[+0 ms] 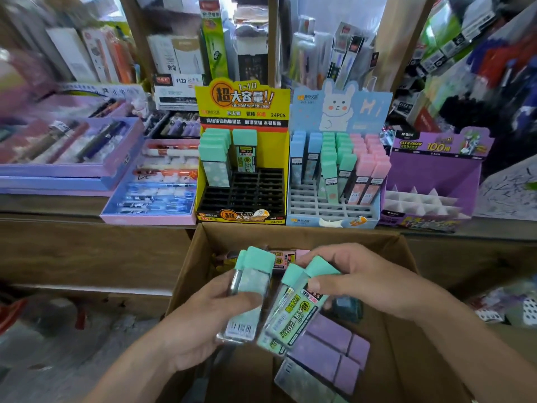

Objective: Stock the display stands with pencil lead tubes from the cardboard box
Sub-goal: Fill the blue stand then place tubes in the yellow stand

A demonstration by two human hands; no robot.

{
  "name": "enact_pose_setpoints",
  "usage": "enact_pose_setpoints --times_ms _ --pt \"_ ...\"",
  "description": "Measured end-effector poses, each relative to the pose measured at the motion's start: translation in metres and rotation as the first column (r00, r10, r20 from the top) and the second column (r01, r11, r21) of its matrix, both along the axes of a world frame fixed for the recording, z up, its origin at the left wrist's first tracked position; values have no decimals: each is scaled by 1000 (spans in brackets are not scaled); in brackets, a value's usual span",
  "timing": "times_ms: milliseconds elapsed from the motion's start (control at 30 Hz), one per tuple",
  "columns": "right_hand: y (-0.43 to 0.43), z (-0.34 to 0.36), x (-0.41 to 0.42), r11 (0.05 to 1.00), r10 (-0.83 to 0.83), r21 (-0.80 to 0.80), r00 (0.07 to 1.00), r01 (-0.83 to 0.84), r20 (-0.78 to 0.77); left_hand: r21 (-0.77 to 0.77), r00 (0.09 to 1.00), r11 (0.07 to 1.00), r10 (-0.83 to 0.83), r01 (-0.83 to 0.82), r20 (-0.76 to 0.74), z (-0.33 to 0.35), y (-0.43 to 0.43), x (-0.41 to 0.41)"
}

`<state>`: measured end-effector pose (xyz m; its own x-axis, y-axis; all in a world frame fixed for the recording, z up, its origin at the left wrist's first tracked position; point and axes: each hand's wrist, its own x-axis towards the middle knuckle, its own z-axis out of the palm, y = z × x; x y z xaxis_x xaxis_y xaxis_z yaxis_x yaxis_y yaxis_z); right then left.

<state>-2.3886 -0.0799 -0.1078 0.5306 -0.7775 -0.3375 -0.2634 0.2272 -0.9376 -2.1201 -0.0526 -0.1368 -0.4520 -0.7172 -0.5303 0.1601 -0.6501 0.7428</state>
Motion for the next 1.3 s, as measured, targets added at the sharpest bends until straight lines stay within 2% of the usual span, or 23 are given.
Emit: enact_pose_setpoints --times_ms 200,333,500,600,767,933,1033,1300 --pt "-15 -1 23 999 -36 33 998 34 50 72 976 997 27 -11 -218 1 4 7" --pt "-22 5 34 998 -49 38 994 45 103 28 975 999 32 -27 -218 1 1 8" --pt "-31 8 46 990 -141 22 982 139 128 57 968 996 76 -64 -240 5 -1 13" --pt "-36 13 51 986 -150 -50 982 157 115 44 948 994 110 -102 -297 6 -2 13" --pt "-52 26 57 951 -214 -206 972 230 99 -15 935 974 212 -225 -283 7 -6 12" --pt "-80 45 58 840 -343 -431 938 328 46 -36 876 899 416 -437 -246 0 -11 17" --pt "-100 59 61 770 -394 -530 918 357 46 -28 846 867 478 -497 -235 -3 -12 19" --pt "-151 69 87 543 -489 -812 867 213 -99 -32 826 840 525 -542 -206 -6 -12 19"
